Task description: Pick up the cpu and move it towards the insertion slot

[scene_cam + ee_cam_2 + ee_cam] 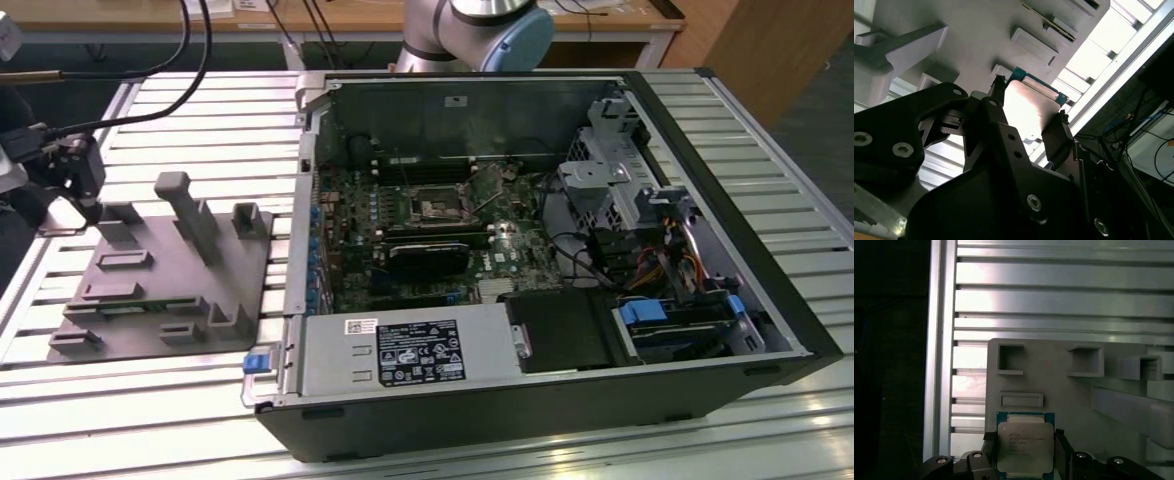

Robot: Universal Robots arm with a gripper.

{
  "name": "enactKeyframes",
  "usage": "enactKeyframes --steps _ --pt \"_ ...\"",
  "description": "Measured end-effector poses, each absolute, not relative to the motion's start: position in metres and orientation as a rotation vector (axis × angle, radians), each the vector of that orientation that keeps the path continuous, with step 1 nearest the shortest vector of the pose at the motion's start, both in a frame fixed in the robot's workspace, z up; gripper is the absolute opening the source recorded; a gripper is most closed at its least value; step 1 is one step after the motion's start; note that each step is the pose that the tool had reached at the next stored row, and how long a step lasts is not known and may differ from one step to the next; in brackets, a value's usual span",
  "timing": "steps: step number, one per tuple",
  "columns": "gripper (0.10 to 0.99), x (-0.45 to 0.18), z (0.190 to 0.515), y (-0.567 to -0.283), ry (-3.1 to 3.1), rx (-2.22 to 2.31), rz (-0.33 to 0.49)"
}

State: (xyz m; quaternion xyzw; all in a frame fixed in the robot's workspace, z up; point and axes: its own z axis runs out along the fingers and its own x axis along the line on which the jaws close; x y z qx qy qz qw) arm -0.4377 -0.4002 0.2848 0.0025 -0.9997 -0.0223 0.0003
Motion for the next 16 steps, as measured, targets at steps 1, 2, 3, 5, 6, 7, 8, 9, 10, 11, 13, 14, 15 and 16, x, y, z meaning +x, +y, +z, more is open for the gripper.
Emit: enactKeyframes --steps 1,2,3,5,6,7,8,9,10,11,13,14,15,16 --pt "0.545 -0.438 0.286 -0.4 -3.14 0.008 -0.07" --pt "0.545 -0.438 0.286 -0.4 -3.14 0.007 -0.07" --pt "0.545 -0.438 0.287 -0.4 -3.14 0.007 -0.07" --pt "0.545 -0.438 0.289 -0.4 -3.14 0.007 -0.07" --pt "0.545 -0.438 0.29 -0.4 -3.14 0.007 -0.07" --pt "0.545 -0.438 0.291 -0.4 -3.14 0.007 -0.07" --pt "0.545 -0.438 0.291 -0.4 -3.14 0.006 -0.07" --pt "0.545 -0.438 0.292 -0.4 -3.14 0.006 -0.07" --pt "0.545 -0.438 0.293 -0.4 -3.14 0.006 -0.07" --pt "0.545 -0.438 0.293 -0.4 -3.14 0.006 -0.07" --pt "0.545 -0.438 0.295 -0.4 -3.14 0.006 -0.07" --pt "0.545 -0.438 0.296 -0.4 -3.14 0.006 -0.07" --pt "0.545 -0.438 0.297 -0.4 -3.14 0.006 -0.07" --pt "0.545 -0.438 0.297 -0.4 -3.14 0.006 -0.07"
